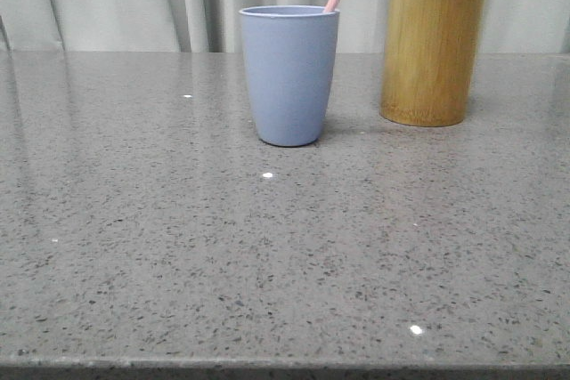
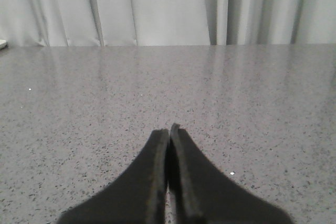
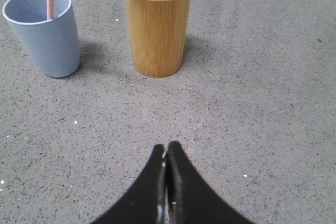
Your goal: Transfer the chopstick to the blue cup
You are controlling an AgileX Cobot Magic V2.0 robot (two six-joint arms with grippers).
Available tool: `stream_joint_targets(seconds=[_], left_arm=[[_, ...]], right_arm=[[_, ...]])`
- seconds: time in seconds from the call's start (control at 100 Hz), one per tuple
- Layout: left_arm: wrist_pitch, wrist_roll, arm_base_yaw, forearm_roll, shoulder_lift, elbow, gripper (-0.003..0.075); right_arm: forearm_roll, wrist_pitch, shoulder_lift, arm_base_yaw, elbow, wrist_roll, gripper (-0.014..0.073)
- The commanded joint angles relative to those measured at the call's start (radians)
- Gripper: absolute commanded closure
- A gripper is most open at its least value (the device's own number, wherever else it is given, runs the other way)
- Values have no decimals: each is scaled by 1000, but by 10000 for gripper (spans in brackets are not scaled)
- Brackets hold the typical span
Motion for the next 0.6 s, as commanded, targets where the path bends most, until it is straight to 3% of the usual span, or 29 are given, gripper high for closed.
stream_joint_targets(seconds=[0.0,0.17,0.59], left_arm=[[-136,3,3,-12,-33,-1,739],[-243,3,3,-12,-33,52,739],[-234,3,3,-6,-33,52,739]], right_arm=[[2,-64,3,-7,-25,-4,662],[2,-64,3,-7,-25,-4,662],[2,-64,3,-7,-25,-4,662]])
